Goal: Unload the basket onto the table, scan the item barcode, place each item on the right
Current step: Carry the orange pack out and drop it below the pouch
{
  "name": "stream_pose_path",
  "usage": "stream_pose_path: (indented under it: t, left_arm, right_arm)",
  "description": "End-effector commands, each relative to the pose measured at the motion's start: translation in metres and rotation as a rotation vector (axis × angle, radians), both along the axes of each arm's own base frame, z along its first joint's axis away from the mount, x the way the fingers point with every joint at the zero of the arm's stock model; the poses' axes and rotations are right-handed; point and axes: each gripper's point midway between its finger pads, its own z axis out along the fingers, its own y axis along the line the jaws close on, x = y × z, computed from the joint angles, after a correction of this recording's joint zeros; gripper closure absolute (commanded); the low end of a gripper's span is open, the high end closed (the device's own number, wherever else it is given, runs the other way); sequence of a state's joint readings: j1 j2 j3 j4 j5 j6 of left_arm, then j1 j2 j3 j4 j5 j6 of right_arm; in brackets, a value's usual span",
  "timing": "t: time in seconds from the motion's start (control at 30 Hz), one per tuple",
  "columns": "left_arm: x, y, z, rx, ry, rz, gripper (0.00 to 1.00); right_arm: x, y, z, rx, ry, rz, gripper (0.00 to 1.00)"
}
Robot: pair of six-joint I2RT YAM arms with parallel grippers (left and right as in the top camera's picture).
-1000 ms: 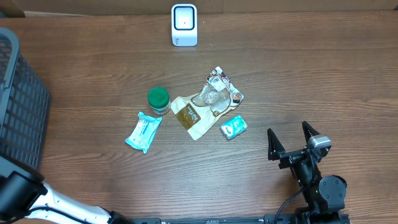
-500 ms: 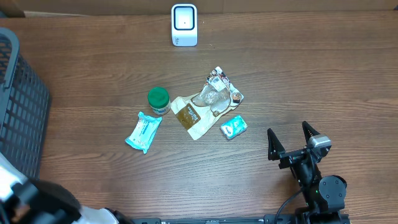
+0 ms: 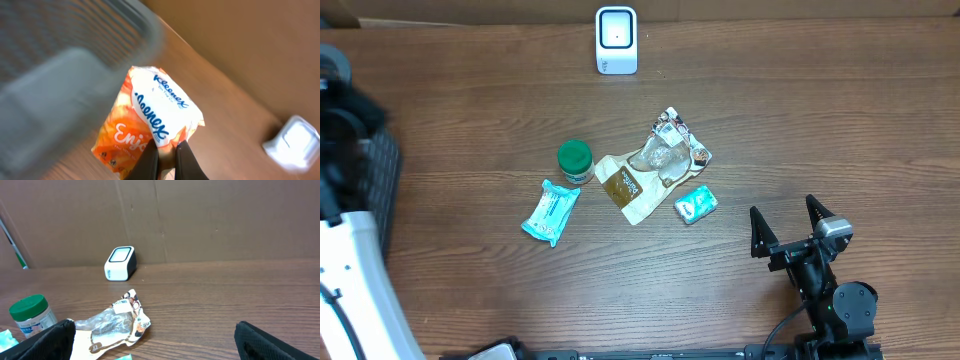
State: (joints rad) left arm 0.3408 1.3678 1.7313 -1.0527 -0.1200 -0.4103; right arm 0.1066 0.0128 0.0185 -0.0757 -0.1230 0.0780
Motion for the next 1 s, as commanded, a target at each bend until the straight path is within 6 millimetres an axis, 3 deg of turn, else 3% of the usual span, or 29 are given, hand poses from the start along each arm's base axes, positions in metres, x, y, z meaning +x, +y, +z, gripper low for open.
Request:
stream_pose_path:
  t: [0.0,0.2,0.43,0.8,0.97]
  left_arm:
    - [0.012,-0.05,-0.019,-0.04,0.064,-0.139,0.96]
    - [0.019,-0.132,-0.084,-0.077,0.277,-0.358,0.96]
    - [0.01,-0.214,-0.163,-0.098,0.506,-0.54,0.96]
    - [-0.015,-0.328,-0.237,-0.039,0.711,-0.804,0.96]
    - [-0.033,-0.369,-0.265,-0.021,0.766,-0.854,0.96]
  right_arm:
    - [0.0,0.0,-0.002,0.001,-0.002,-0.004,0.0]
    - [0.0,0.0,-0.002,0.001,-0.002,-0.004,0.0]
    - [0.0,0.0,-0.002,0.001,-0.002,-0.004,0.0]
    - [0.0,0.0,-0.002,0.001,-0.002,-0.004,0.0]
    - [0.0,0.0,-0.002,0.001,-0.002,-0.004,0.0]
